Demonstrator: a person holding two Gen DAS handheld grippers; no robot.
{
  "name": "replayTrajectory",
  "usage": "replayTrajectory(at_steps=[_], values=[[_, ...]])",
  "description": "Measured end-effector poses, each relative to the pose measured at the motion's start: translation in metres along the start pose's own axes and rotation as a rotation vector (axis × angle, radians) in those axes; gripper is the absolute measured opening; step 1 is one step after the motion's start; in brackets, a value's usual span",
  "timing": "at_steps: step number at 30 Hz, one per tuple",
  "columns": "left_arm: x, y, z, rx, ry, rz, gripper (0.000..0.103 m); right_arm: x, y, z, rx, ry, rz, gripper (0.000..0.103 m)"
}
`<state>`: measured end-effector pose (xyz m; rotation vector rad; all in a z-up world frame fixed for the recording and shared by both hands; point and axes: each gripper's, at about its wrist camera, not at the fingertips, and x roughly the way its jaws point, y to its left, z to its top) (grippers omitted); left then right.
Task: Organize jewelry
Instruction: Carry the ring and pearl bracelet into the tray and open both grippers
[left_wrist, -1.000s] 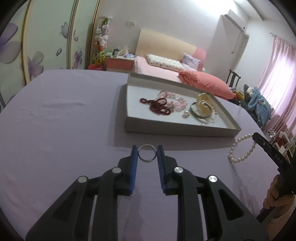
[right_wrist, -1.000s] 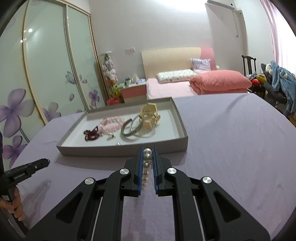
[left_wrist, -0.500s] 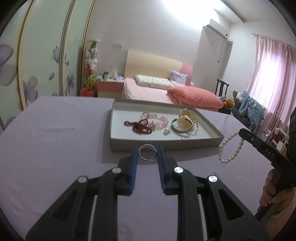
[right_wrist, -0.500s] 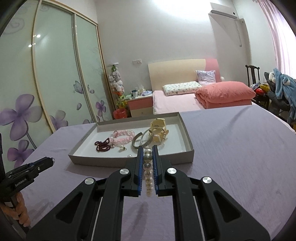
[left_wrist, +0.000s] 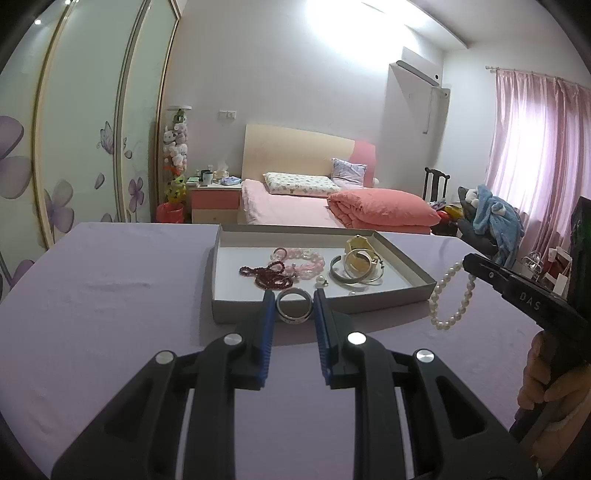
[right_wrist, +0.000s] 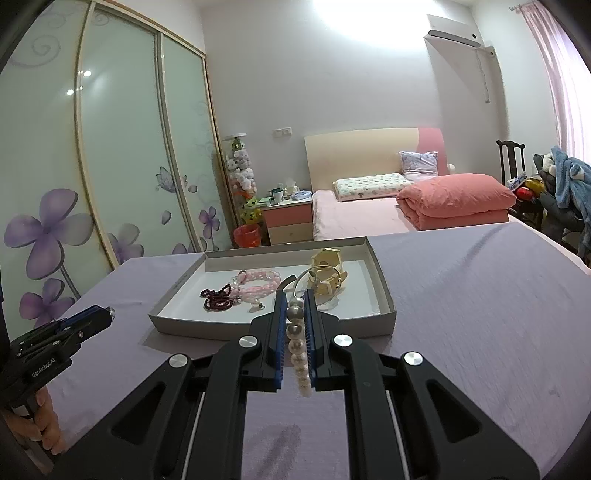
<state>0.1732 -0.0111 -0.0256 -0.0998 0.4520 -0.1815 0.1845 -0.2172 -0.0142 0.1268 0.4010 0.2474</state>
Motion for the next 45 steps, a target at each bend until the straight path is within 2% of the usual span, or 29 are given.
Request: replayTrajectory(at_steps=[8, 14, 19, 24, 32, 38, 39, 40, 42, 45], values=[[0.000, 0.000, 0.002, 0.003, -0.004, -0.001, 0.022, 0.000, 0.001, 0.004, -0.004, -0.011, -0.002, 0.011], [0.008, 0.002, 0.023, 0.000, -0.035, 0.003, 0.022, 0.002, 0.006, 0.024, -0.037, -0.067, -0.013, 0.011], [0.031, 0.005, 0.049, -0.016, -0.048, 0.005, 0.022, 0.011, 0.009, 0.046, -0.056, -0.122, -0.025, 0.011], [0.063, 0.008, 0.068, -0.044, -0.043, 0.006, 0.022, 0.037, 0.016, 0.062, -0.063, -0.146, -0.016, 0.011], [0.119, 0.016, 0.077, -0.096, 0.014, 0.025, 0.022, 0.103, 0.013, 0.061, 0.001, -0.057, 0.015, 0.011], [0.143, 0.017, 0.071, -0.102, 0.051, 0.032, 0.022, 0.127, 0.010, 0.046, 0.011, 0.013, 0.014, 0.011], [0.146, 0.016, 0.070, -0.105, 0.056, 0.030, 0.022, 0.129, 0.008, 0.045, 0.024, 0.018, 0.023, 0.016], [0.149, 0.015, 0.069, -0.109, 0.059, 0.030, 0.022, 0.129, 0.008, 0.045, 0.034, 0.024, 0.032, 0.031], [0.154, 0.015, 0.068, -0.108, 0.063, 0.026, 0.022, 0.125, 0.004, 0.046, 0.042, 0.009, 0.028, 0.048], [0.162, 0.012, 0.065, -0.099, 0.065, 0.019, 0.022, 0.119, 0.004, 0.046, 0.031, -0.005, 0.023, 0.048]])
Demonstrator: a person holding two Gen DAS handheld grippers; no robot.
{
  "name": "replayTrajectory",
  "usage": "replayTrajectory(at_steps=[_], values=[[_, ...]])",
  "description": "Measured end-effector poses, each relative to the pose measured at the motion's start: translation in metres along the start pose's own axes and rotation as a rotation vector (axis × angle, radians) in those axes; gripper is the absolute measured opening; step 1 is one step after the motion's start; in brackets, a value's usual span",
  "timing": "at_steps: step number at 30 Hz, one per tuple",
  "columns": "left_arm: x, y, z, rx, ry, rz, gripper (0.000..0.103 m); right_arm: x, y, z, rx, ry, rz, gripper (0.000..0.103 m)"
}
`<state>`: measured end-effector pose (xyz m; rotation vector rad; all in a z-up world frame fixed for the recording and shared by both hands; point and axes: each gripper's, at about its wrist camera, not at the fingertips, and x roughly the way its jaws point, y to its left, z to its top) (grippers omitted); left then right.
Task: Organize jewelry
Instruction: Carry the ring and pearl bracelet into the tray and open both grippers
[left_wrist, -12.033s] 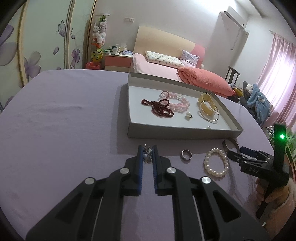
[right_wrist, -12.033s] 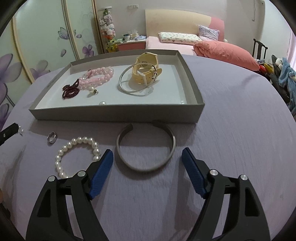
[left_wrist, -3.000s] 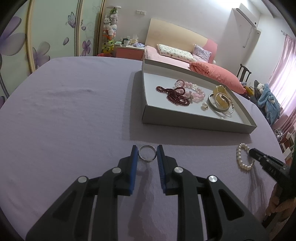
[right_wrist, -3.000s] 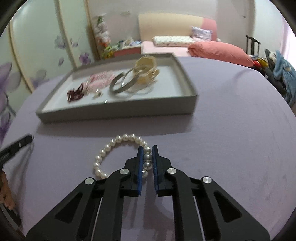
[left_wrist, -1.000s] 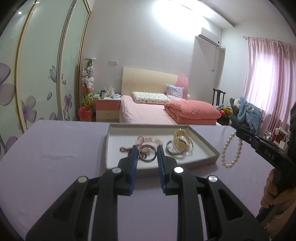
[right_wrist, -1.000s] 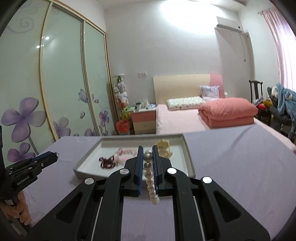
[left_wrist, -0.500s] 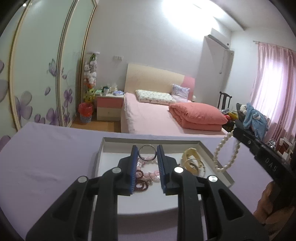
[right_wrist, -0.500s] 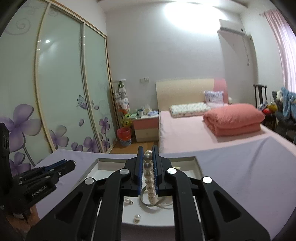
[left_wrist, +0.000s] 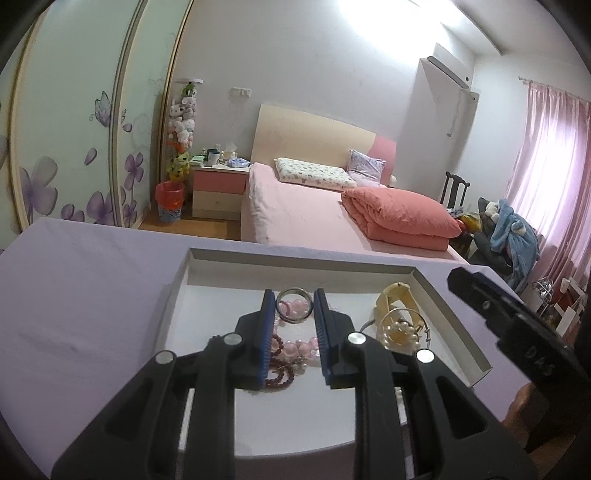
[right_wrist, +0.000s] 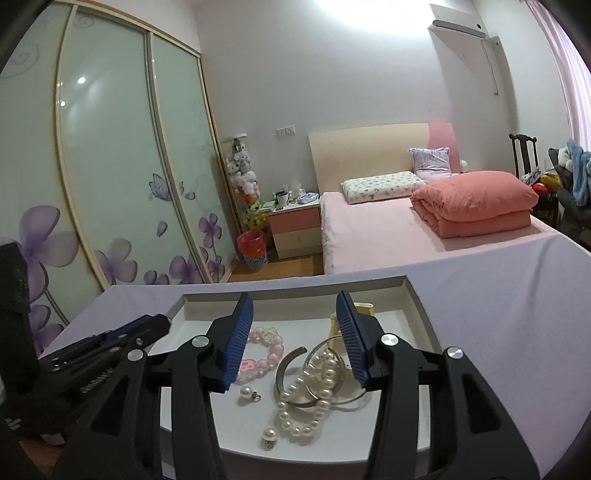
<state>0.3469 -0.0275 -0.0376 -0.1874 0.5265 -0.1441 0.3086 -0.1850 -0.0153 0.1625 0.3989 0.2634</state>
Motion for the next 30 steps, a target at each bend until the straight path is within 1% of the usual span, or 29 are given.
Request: replayTrajectory(at_steps=[3, 5, 7, 10, 16, 18, 20, 26, 30], values=[[0.007, -0.001, -0.007, -0.002, -0.002, -0.005, 0.022, -0.002, 0.000, 0.000, -0.008, 0.004, -0.006, 0.048], [0.012, 0.000, -0.010, -0.002, 0.015, -0.007, 0.022, 0.000, 0.001, 0.001, -0.018, 0.003, -0.019, 0.051], [0.017, 0.002, -0.011, -0.001, 0.030, -0.008, 0.022, 0.001, -0.001, 0.003, -0.023, 0.001, -0.036, 0.057], [0.021, 0.002, -0.012, -0.001, 0.035, -0.011, 0.022, 0.003, -0.001, 0.004, -0.028, 0.000, -0.046, 0.059], [0.024, 0.003, -0.012, 0.000, 0.042, -0.021, 0.022, 0.007, 0.002, 0.003, -0.040, 0.008, -0.052, 0.061], [0.024, 0.005, -0.012, -0.010, 0.039, -0.028, 0.027, 0.008, 0.003, 0.002, -0.041, 0.010, -0.054, 0.061], [0.023, 0.007, -0.012, -0.018, 0.035, -0.031, 0.044, 0.008, 0.002, 0.002, -0.041, 0.008, -0.059, 0.063], [0.022, 0.013, -0.013, -0.053, 0.030, -0.046, 0.054, 0.010, 0.003, 0.000, -0.038, 0.006, -0.069, 0.065], [0.021, 0.018, -0.013, -0.072, 0.025, -0.041, 0.060, 0.011, 0.002, 0.000, -0.043, 0.001, -0.076, 0.069]])
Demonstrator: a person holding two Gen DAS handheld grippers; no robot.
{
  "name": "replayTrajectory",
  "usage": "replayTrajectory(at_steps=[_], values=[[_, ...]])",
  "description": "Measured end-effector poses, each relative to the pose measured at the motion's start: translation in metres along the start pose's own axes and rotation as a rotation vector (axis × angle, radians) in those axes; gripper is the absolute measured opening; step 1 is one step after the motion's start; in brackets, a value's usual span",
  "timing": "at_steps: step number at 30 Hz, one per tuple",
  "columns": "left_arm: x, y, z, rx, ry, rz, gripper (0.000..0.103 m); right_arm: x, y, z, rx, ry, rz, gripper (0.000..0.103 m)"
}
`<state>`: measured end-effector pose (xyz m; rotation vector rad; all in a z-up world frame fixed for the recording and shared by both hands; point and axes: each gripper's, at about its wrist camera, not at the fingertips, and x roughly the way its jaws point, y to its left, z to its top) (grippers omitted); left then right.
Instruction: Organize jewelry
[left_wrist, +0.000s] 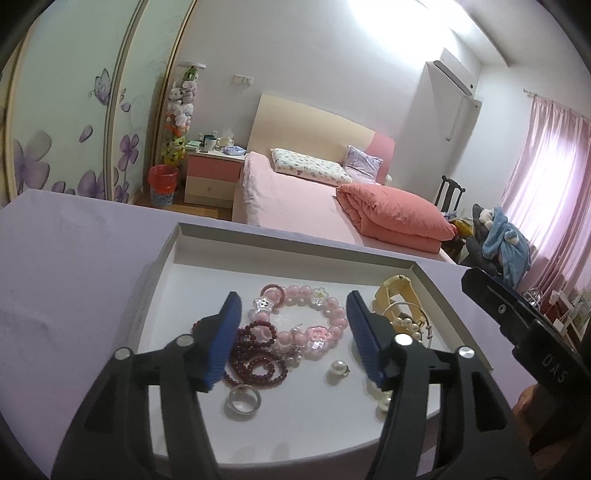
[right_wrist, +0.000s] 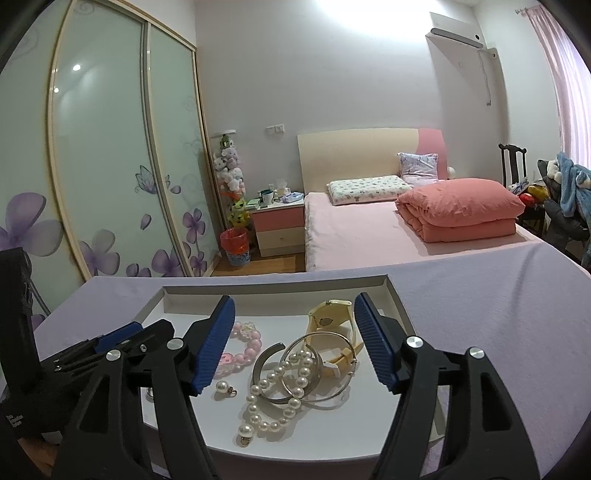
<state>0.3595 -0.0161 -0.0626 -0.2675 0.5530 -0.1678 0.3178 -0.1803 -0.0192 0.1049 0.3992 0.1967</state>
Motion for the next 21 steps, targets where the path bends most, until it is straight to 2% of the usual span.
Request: replayTrajectory(at_steps=[2, 3, 4, 6, 8, 10, 15, 21], values=[[-0.003, 0.000, 0.001, 0.003, -0.001, 0.015, 0.065, -0.002, -0.001, 0.001, 0.002, -0.006, -0.006, 0.073], [-0.008, 0.001, 0.002, 0.002, -0.005, 0.023, 0.067, -0.004, -0.003, 0.002, 0.006, -0.012, -0.011, 0.079], [-0.014, 0.001, 0.002, 0.000, -0.011, 0.028, 0.073, -0.008, -0.003, 0.004, 0.012, -0.020, -0.015, 0.088], [-0.034, 0.006, 0.002, -0.004, -0.037, 0.046, 0.084, -0.016, -0.004, 0.007, 0.018, -0.037, -0.023, 0.096], [-0.052, 0.010, 0.002, 0.002, -0.057, 0.066, 0.096, -0.026, -0.004, 0.010, 0.018, -0.050, -0.031, 0.101], [-0.076, 0.016, 0.000, 0.011, -0.080, 0.083, 0.099, -0.039, -0.002, 0.009, 0.017, -0.053, -0.042, 0.101], [-0.130, 0.025, -0.014, 0.026, -0.115, 0.104, 0.099, -0.070, 0.002, -0.005, -0.002, -0.033, -0.039, 0.101], [-0.180, 0.013, -0.045, 0.102, -0.162, 0.153, 0.099, -0.108, 0.022, -0.027, -0.069, -0.028, -0.019, 0.101]])
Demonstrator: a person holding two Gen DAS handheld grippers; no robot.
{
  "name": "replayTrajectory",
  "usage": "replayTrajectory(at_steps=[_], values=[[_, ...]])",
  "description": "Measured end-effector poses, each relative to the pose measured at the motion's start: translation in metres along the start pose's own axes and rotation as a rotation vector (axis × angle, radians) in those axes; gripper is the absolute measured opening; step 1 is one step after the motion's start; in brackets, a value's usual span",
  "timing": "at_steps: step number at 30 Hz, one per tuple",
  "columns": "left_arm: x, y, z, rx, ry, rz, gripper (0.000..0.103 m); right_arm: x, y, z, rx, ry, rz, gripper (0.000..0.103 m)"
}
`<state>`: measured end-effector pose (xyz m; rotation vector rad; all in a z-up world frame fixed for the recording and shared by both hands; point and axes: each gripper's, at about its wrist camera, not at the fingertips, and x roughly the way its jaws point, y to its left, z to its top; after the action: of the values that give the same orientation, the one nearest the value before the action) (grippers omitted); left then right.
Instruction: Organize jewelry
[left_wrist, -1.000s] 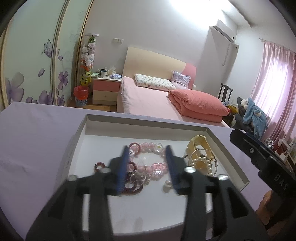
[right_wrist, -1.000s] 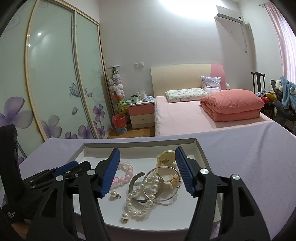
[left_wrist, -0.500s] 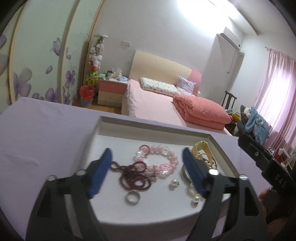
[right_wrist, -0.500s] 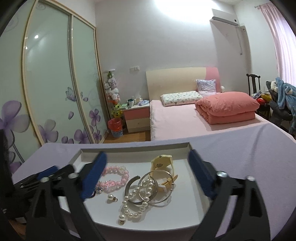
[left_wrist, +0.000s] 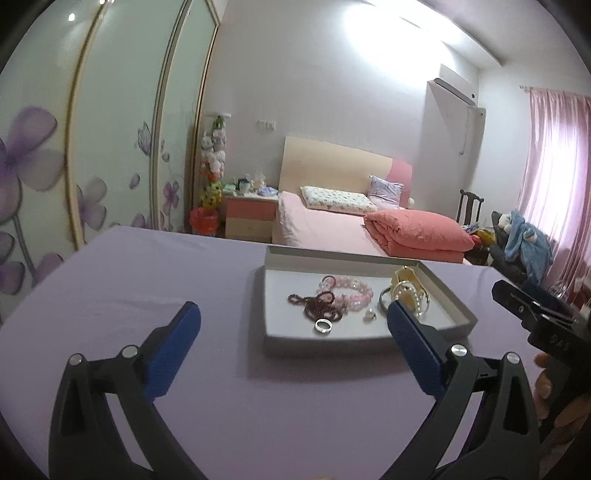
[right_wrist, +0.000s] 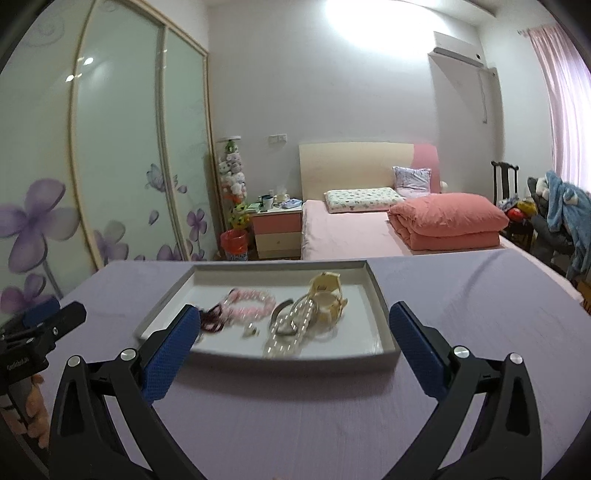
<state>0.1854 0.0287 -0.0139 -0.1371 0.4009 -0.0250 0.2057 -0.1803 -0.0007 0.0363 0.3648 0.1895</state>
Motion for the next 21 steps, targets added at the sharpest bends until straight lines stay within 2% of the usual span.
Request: replayTrajectory(at_steps=[4, 8, 15, 21], values=[[-0.032, -0.006, -0.013, 0.032, -0.045, 0.034, 0.099, -0.017, 0.011, -0.008, -0.040, -0.004, -0.003, 0.101], [-0.050, -0.004, -0.022, 0.014, -0.060, 0.037, 0.099, -0.029, 0.017, -0.019, -0.026, 0.007, -0.002, 0.101], [-0.062, -0.001, -0.028, -0.021, -0.059, 0.026, 0.099, -0.036, 0.003, -0.038, 0.066, 0.034, -0.012, 0.101], [-0.066, -0.001, -0.027, -0.010, -0.068, 0.033, 0.099, -0.042, 0.000, -0.039, 0.064, 0.023, -0.025, 0.101]])
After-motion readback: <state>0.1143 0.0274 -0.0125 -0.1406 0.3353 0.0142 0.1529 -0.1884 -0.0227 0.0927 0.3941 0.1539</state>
